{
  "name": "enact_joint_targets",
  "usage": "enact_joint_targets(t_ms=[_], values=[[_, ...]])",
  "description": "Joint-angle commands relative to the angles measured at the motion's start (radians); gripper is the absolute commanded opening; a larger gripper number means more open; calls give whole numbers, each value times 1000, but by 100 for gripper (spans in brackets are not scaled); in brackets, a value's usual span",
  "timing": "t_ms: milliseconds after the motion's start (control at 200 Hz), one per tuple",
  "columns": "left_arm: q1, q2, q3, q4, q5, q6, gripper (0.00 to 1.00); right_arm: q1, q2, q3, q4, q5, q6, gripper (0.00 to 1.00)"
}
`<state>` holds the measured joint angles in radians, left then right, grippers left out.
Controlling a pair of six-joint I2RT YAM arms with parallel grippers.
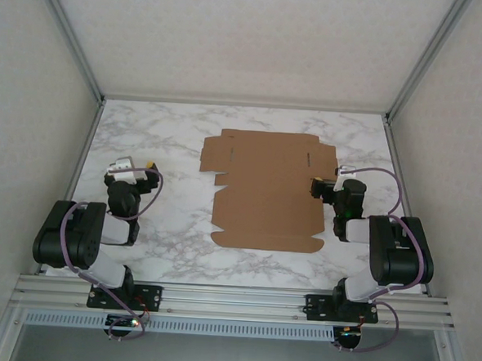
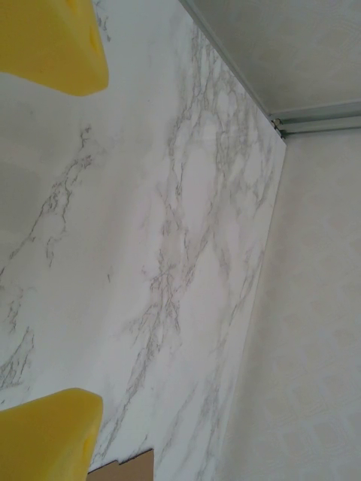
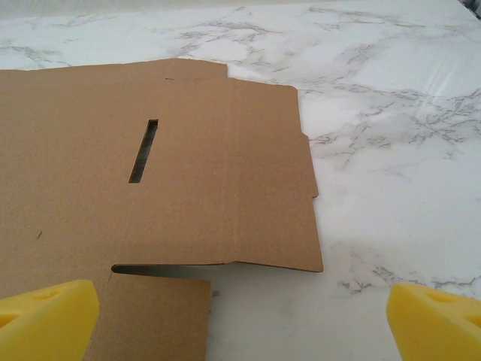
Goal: Fold the paper box
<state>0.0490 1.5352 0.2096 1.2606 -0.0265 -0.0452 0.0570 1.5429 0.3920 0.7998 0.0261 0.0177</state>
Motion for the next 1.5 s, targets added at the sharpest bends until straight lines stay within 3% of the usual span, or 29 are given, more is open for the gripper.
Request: enact_joint_targets(t_ms=[0, 701, 1207, 1307, 1387, 1492], values=[[-4, 2, 14, 32, -17, -6, 100, 0, -4, 11, 7, 6, -9, 99], [-6, 1, 13, 34, -21, -4, 100, 1, -4, 11, 10, 6, -10, 99], [9, -3, 19, 16, 8, -11, 99, -11, -4, 14, 2, -16, -1, 99], [5, -36, 41, -40, 57, 14, 99, -14, -7, 14, 8, -39, -5, 99], [-15, -122, 133, -268, 77, 46, 100, 13, -100, 115, -226, -36, -42, 99], [-105, -266, 174, -336, -100, 42, 99, 82, -232, 198, -395, 49, -41, 99]])
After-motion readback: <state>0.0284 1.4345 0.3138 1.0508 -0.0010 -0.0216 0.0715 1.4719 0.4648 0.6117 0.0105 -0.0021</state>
